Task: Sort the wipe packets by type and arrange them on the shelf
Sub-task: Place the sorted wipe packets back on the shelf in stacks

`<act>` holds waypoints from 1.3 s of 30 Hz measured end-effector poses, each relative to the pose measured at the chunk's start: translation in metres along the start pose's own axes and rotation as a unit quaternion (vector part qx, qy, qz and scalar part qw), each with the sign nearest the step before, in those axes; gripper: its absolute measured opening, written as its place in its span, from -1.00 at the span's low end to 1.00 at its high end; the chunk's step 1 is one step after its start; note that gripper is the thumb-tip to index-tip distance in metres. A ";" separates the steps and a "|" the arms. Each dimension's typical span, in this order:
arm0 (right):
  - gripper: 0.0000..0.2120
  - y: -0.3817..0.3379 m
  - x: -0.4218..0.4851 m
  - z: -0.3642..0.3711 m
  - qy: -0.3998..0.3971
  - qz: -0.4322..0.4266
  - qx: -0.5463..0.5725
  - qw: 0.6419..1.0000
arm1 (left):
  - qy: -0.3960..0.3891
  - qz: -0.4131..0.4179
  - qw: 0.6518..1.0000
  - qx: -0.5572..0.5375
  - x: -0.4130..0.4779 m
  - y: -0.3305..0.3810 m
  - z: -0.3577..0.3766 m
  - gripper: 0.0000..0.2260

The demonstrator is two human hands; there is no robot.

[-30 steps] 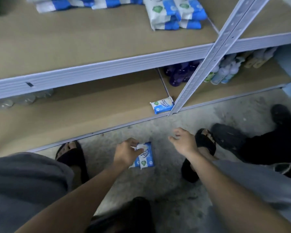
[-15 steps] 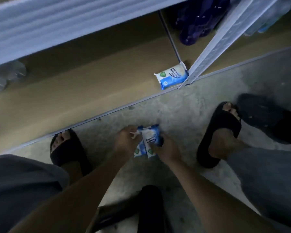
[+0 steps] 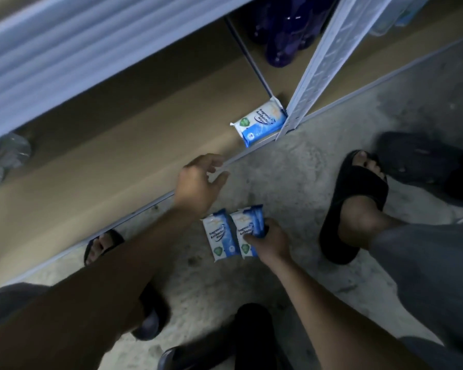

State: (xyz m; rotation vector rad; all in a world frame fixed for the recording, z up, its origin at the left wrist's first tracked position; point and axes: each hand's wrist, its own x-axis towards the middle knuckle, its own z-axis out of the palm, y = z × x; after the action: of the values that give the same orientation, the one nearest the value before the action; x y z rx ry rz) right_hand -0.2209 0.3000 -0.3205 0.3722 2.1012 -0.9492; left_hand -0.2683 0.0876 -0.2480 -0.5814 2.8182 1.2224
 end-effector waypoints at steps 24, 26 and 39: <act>-0.77 0.007 0.029 -0.078 0.065 0.027 0.240 0.968 | -0.203 -0.113 0.966 0.109 0.149 0.053 0.048 -0.56; -0.78 -0.003 0.025 -0.082 0.072 0.019 0.246 0.967 | -0.192 -0.121 0.969 0.100 0.141 0.053 0.044 -0.59; -0.72 -0.083 -0.070 -0.115 0.059 -0.089 0.248 0.963 | -0.146 -0.082 0.986 0.016 -0.002 0.085 -0.058 -0.57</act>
State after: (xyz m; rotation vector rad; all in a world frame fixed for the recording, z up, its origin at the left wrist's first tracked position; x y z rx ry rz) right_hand -0.2824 0.3321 -0.1783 0.5075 2.0063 -1.6030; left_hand -0.2873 0.1007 -0.1481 -0.5682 2.4901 1.1262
